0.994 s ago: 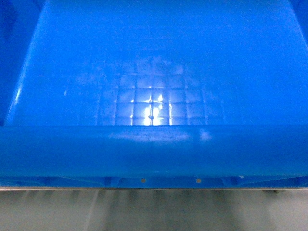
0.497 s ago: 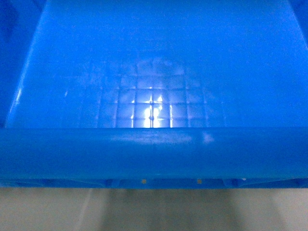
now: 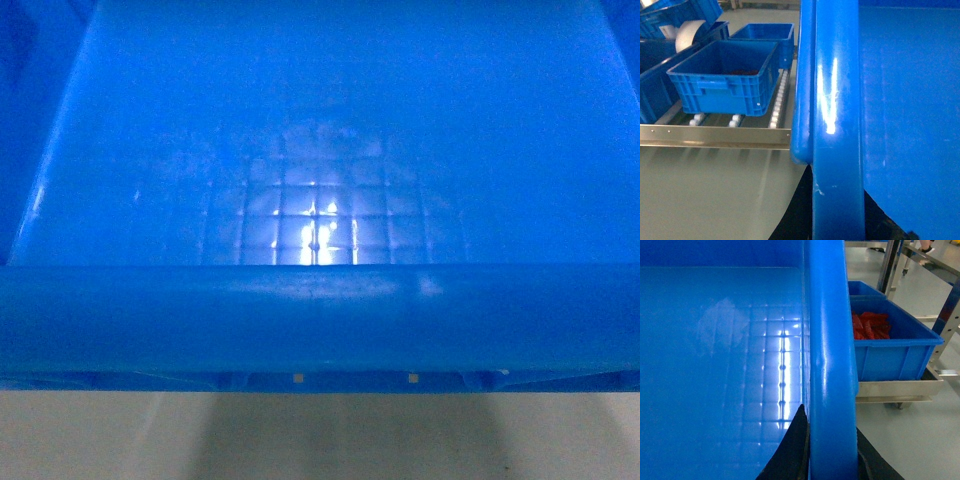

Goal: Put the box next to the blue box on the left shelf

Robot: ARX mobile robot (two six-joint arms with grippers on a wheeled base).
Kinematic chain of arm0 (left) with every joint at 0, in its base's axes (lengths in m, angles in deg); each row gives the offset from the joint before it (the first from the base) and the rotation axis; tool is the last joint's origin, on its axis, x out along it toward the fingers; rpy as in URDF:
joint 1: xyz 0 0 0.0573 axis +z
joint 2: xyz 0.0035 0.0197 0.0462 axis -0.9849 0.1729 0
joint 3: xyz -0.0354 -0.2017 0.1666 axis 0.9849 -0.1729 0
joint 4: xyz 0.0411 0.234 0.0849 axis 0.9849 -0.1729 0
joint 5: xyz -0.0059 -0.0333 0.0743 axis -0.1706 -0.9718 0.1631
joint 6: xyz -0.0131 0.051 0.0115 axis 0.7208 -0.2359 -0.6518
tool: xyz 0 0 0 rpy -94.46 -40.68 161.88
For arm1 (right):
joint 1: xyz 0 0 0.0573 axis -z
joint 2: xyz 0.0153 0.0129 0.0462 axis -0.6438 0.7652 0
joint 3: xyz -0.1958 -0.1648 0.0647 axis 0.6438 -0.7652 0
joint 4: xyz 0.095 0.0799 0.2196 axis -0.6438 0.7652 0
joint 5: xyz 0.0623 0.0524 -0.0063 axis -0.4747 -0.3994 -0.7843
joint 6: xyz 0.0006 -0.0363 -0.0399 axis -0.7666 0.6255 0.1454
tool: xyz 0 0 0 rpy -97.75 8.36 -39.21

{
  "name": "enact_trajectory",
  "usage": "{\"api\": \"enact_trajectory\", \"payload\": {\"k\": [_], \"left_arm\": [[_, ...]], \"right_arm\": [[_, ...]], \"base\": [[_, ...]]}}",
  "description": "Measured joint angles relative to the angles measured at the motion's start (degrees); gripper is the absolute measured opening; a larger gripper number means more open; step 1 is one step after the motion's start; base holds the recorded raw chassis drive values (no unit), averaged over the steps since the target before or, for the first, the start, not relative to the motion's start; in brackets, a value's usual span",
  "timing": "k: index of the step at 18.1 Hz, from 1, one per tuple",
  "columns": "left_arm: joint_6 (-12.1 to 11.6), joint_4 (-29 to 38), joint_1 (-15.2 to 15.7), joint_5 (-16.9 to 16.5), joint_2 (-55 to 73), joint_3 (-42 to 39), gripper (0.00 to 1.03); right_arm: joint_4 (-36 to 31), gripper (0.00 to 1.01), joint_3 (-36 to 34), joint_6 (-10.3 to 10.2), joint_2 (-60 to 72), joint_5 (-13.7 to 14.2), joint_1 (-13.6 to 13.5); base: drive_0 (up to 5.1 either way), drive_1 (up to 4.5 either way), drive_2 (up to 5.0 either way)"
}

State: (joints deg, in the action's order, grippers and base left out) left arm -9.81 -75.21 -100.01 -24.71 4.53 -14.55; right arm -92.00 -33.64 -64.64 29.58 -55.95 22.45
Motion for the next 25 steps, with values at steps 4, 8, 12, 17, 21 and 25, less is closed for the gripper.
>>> {"api": "enact_trajectory", "payload": {"k": [4,8,12,17,21,25], "left_arm": [[0.00,0.00,0.00,0.02,0.00,0.00,0.07],[0.02,0.00,0.00,-0.02,0.00,0.00,0.07],[0.07,-0.46,0.00,-0.02,0.07,-0.11,0.07],[0.07,-0.11,0.00,-0.04,0.11,-0.11,0.07],[0.07,-0.15,0.00,-0.04,0.11,-0.11,0.07],[0.02,-0.07,0.00,0.02,-0.11,-0.11,0.07]], "right_arm": [[0.04,0.09,0.00,0.00,0.00,0.00,0.00],[0.00,0.09,0.00,0.00,0.00,0.02,0.00],[0.48,0.09,-0.13,0.00,0.02,-0.11,0.00],[0.15,0.09,-0.13,0.00,0.02,-0.11,0.02],[0.17,0.09,-0.13,0.00,0.00,-0.09,0.00],[0.00,0.09,-0.13,0.00,0.00,-0.09,0.00]], "base": [[0.0,0.00,0.0],[0.0,0.00,0.0],[0.0,0.00,0.0],[0.0,0.00,0.0],[0.0,0.00,0.0],[0.1,4.37,-4.3]]}}
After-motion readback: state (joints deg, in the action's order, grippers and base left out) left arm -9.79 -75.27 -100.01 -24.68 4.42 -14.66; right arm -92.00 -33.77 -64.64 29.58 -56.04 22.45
